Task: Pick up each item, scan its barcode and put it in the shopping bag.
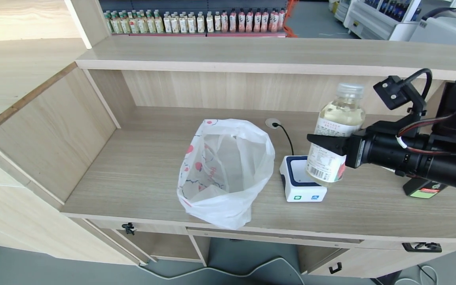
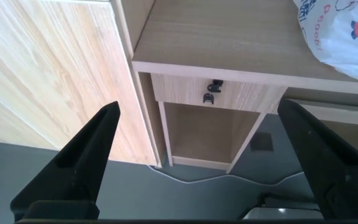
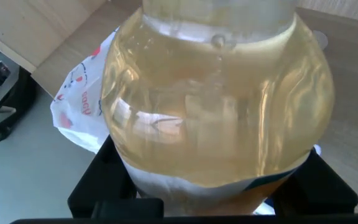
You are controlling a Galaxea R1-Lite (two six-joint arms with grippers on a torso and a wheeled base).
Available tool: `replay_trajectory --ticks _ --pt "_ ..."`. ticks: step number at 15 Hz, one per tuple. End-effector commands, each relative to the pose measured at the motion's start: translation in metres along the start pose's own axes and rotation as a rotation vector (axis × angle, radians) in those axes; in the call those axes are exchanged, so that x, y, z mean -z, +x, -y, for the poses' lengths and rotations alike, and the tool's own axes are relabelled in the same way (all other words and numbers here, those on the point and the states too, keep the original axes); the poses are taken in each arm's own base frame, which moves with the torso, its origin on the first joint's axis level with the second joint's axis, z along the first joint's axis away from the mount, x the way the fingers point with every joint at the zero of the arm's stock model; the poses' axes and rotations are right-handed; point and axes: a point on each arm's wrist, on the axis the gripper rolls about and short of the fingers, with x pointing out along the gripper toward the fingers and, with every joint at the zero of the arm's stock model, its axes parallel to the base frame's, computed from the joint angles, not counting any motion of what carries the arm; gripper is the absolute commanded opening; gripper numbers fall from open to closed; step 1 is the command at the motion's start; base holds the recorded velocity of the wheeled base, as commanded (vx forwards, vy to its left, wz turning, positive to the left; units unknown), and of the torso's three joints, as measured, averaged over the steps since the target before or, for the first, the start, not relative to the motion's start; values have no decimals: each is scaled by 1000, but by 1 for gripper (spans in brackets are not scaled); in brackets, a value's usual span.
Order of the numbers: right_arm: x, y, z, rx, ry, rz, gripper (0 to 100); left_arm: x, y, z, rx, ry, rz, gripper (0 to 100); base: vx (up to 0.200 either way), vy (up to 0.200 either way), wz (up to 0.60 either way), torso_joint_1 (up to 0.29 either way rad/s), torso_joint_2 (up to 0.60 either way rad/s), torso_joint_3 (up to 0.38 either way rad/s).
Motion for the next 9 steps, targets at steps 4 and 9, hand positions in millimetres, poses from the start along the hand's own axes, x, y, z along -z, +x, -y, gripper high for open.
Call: replay_trajectory --ticks 4,9 --pt "9 30 8 -6 -10 33 0 0 0 0 1 -4 1 100 0 50 0 1 2 -2" --pt "13 76 20 -12 -25 96 0 0 0 0 -1 -3 1 100 0 0 0 0 0 0"
